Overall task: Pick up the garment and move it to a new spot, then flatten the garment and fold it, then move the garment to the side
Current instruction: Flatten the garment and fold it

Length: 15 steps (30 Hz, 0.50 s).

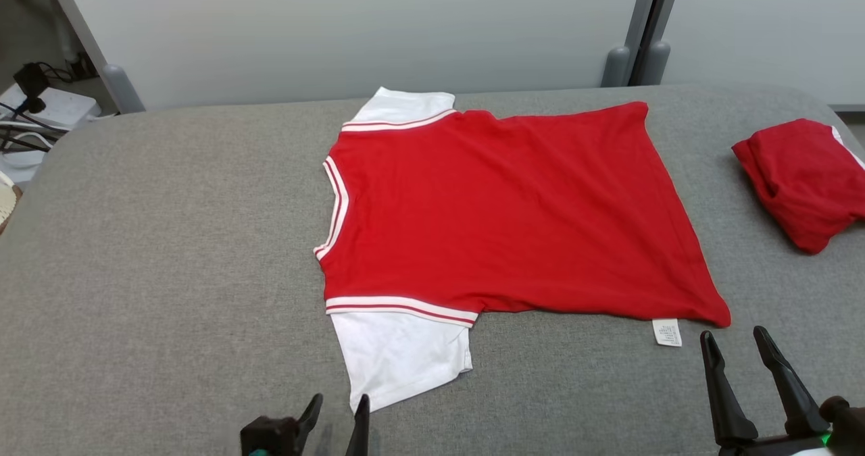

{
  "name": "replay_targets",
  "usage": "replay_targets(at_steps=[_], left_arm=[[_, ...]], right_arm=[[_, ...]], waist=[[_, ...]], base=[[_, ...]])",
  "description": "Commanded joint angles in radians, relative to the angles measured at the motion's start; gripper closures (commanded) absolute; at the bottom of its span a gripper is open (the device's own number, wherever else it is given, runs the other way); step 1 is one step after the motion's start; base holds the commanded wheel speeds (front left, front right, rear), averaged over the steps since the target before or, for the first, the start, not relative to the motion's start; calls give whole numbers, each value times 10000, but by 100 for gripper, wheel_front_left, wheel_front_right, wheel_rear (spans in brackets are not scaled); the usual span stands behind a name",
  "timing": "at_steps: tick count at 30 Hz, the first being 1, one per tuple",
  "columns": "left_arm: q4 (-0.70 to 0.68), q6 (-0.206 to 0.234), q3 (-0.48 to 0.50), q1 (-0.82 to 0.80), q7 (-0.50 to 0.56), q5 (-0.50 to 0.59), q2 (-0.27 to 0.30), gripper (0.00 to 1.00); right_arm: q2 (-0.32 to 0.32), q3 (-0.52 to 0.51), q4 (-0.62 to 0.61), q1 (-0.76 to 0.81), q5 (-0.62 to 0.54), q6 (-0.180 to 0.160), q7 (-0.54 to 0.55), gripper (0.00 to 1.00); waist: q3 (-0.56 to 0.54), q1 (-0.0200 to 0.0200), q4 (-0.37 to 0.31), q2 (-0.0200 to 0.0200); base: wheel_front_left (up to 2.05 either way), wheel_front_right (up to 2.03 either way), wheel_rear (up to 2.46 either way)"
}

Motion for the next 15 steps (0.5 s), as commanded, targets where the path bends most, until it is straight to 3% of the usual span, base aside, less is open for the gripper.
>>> replay_targets(at_steps=[1, 9, 15], left_arm=[[130, 153, 79, -680, 158, -95, -16, 0], [1685, 574, -455, -1562, 396, -314, -16, 0], [2376, 573, -500, -1959, 233, -557, -16, 0]], right_arm=[[-250, 216, -331, -467, 73, -2, -133, 0], [-335, 271, -357, -672, 147, -2, -133, 0], [-392, 244, -363, -736, 157, -2, -133, 0]], waist=[[149, 0, -70, 0], [433, 0, -280, 0], [568, 0, -341, 0]], base=[[0, 0, 0], [0, 0, 0], [0, 0, 0]])
